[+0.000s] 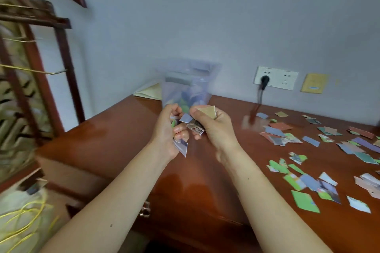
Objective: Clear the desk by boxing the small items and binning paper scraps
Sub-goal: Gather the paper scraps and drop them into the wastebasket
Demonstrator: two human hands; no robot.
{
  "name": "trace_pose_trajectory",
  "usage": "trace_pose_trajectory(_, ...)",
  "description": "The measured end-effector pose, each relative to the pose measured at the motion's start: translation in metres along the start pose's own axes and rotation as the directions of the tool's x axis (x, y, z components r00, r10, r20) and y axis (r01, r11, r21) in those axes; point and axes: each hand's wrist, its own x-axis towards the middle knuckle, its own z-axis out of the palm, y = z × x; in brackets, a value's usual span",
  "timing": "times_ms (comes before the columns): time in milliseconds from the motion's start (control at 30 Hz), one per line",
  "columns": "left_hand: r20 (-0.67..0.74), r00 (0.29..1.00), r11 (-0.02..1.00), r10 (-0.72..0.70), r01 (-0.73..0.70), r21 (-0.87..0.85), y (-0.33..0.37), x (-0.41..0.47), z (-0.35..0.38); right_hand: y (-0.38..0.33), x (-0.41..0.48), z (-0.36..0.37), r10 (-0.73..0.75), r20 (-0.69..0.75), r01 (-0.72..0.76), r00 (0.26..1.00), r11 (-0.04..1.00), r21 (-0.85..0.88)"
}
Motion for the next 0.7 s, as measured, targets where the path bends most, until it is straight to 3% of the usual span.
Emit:
trace_pose_trajectory(233, -0.145, 0.979, 0.987, 0.143, -0.153, -0.057, 0.058, -0.059, -0.113, 0.056, -0.028, 0.126, 0.166, 0.278, -0.213, 0.946, 0.966, 0.146)
trace_pose_trajectory(433, -0.352, 0.898, 0.947, 0.262, -0.309, -0.085, 0.098, -0.102, -0.231, 0.109, -0.053, 0.220, 0.291, 0.396, -0.323, 0.871, 0.946, 0.016)
trace_pose_trajectory(700, -0.558, 0.790, 0.925, 0.254, -0.368, -0.100, 0.115, -0.147, -0.360, 0.183, -0.081, 0.316, 0.470, 0.499, -0.469, 0.728, 0.872, -0.137)
